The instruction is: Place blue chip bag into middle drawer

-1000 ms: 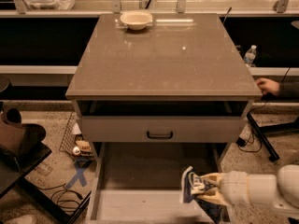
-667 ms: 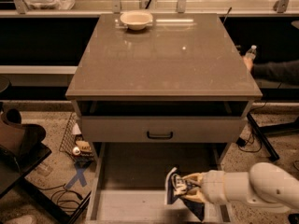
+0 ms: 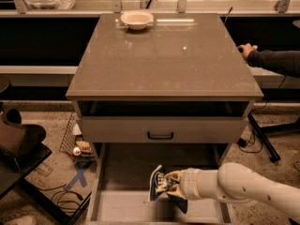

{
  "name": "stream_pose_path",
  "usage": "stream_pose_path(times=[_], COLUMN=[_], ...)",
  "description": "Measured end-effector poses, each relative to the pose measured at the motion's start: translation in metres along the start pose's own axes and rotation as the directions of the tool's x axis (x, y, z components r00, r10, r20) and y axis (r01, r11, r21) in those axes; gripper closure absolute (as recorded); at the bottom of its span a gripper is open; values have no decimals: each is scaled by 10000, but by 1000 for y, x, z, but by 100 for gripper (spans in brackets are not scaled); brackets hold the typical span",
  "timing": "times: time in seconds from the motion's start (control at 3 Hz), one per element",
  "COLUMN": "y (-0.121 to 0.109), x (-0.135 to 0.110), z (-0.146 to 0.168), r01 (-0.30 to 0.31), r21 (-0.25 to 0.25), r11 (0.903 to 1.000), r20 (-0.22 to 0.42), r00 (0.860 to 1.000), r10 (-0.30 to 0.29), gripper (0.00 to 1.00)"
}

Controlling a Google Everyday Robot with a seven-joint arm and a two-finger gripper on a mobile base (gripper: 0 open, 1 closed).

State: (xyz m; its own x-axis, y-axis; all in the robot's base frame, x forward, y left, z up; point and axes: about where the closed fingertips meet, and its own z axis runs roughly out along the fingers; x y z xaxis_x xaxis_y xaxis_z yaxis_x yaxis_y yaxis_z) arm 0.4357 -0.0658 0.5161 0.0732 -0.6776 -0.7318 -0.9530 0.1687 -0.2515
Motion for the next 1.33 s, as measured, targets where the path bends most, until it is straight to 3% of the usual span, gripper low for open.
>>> stream_pose_path(times=[0.33, 1.33], y=[-12, -11], x=[-7, -9], z=[12, 14], r01=[149, 165], r21=[461, 430], r11=[9988, 9989], r20=[-158, -129], r00=[9998, 9998], r10=[-142, -159], gripper=[100, 35])
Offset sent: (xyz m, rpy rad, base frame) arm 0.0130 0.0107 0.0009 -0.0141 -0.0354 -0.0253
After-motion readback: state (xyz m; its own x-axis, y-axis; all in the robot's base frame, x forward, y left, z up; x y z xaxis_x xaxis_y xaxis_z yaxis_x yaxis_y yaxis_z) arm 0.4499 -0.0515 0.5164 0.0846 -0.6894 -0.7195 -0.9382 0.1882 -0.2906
